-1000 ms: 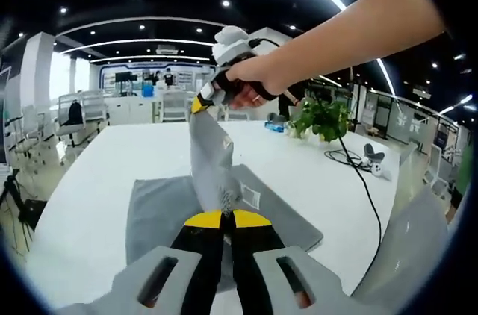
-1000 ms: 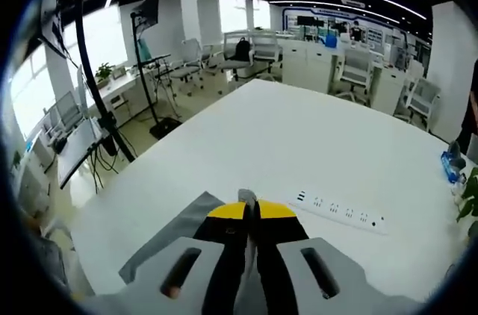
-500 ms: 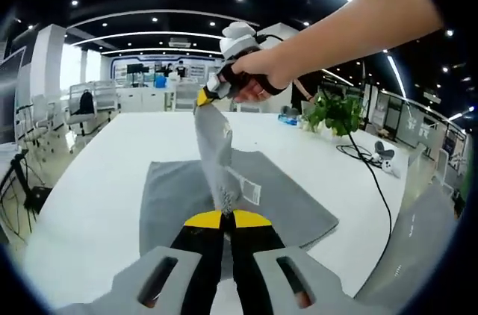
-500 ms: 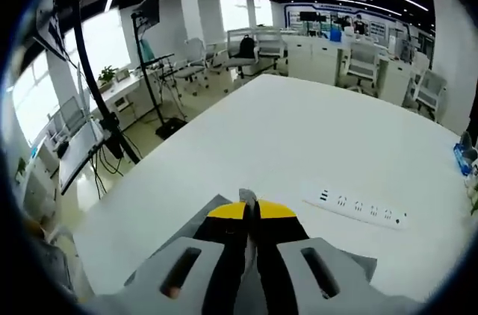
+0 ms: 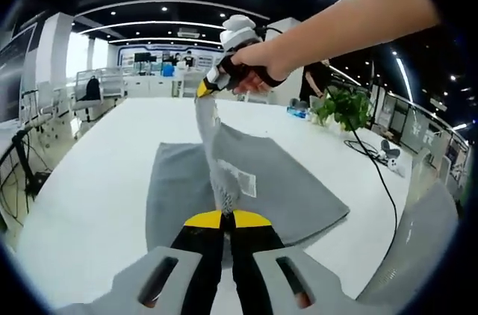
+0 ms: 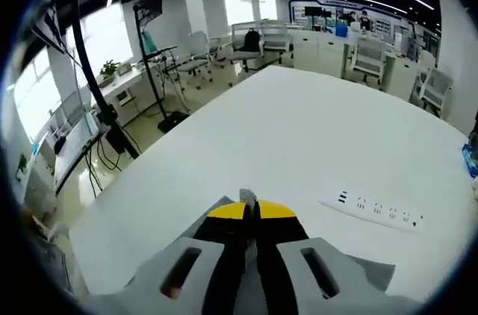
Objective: Fold the towel on the table until its edges align and the towel forms a compact rectangular stack.
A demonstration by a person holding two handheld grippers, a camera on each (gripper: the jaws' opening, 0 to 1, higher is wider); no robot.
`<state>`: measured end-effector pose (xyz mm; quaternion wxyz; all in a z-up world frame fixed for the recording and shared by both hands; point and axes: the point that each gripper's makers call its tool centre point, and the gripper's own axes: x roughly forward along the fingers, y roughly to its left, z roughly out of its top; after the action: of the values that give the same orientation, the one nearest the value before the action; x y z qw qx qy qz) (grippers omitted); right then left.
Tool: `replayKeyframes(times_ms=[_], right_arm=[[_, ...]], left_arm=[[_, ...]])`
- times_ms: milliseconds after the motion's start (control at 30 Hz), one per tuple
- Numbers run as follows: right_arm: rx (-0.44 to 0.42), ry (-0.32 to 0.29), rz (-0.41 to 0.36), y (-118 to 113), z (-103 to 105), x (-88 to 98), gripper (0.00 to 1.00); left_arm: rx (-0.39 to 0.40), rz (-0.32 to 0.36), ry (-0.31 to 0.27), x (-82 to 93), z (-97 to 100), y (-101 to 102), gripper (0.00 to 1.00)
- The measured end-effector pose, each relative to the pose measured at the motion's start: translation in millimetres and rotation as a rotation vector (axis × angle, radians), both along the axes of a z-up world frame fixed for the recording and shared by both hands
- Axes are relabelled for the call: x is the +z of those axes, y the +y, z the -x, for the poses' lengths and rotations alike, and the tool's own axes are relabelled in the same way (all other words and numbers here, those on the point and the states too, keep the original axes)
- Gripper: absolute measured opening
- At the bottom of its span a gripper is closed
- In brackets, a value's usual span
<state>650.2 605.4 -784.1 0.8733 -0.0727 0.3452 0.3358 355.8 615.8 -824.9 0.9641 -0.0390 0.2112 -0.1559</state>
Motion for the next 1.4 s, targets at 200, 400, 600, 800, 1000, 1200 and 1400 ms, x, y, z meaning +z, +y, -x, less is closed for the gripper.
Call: replayKeyframes(times_ms=[200,400,600,800,1000,1200,1400], right_arm=[[0.016,-0.007,0.036,5.7,-5.5,-7.1,0.01],[0.037,0.007,0.032,22.8,-5.1,-20.9,0.01],[0.051,0.025,0.019,39.8,-5.8,-46.8,0.01],[0.041,0.045,0.008,48.2,-1.8,-60.8,0.01],[0.032,0.067,-0.011,53.6,-1.4,-70.7,0.02],[0.040,0.052,-0.026,58.4,-3.0,-76.6,0.04],[0.058,0.022,-0.052,62.8,-8.9,-75.8,0.09]], left_arm=[[0.029,0.022,0.015,-7.5,-3.3,9.5,0.02],[0.055,0.026,0.036,-18.4,-3.7,17.8,0.02],[0.077,0.025,0.056,-32.4,-2.6,25.9,0.02],[0.097,0.037,0.088,-44.1,-2.8,32.3,0.02],[0.118,0.060,0.121,-56.2,-1.0,38.8,0.03],[0.120,0.029,0.138,-64.8,-0.5,43.0,0.06],[0.149,-0.011,0.127,-68.4,5.0,54.5,0.15]])
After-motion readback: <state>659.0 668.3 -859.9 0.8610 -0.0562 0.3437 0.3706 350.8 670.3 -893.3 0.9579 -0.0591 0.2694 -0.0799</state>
